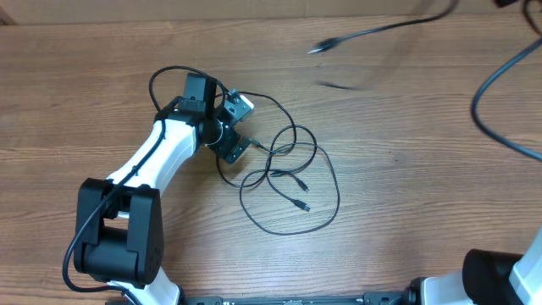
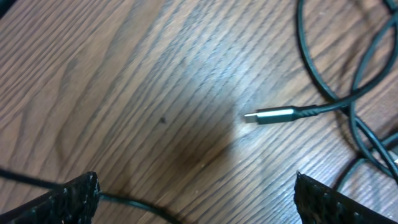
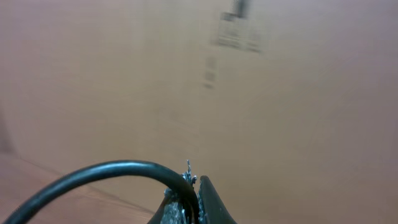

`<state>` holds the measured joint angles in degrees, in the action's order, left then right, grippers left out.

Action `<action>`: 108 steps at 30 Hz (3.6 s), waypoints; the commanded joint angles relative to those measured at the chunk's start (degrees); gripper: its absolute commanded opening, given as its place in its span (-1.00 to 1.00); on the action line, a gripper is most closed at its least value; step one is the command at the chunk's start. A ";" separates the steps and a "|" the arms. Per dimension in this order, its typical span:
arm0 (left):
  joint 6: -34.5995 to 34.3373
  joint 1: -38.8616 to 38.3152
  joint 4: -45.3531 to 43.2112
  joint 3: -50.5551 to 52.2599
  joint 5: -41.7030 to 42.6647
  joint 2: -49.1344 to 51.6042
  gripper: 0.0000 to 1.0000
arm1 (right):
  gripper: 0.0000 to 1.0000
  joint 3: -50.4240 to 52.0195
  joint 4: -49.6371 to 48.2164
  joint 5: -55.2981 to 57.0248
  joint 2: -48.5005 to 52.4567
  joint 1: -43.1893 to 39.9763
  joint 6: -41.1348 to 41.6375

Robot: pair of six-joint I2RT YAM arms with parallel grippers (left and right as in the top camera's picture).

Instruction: Untangle cables

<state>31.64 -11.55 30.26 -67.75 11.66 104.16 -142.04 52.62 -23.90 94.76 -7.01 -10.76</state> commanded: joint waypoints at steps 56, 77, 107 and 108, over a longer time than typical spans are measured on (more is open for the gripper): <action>3.52 -0.48 -0.09 0.09 29.64 -4.09 0.99 | -0.93 -0.81 -17.66 -15.23 16.44 2.43 8.20; 3.52 -0.48 -0.09 0.09 6.97 -4.09 0.99 | -0.93 -0.74 -26.43 4.39 39.41 -5.51 -1.29; 3.54 -0.48 -0.09 0.09 6.97 -4.09 0.99 | 1.00 0.33 -26.95 0.44 51.21 -32.92 -1.29; 3.52 -0.48 -0.09 0.09 6.97 -4.09 0.99 | 1.00 0.33 -26.18 0.44 51.21 -32.92 -1.31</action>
<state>34.72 -11.64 30.24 -67.75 18.79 101.47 -141.95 26.00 -22.65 146.12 -40.34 -12.05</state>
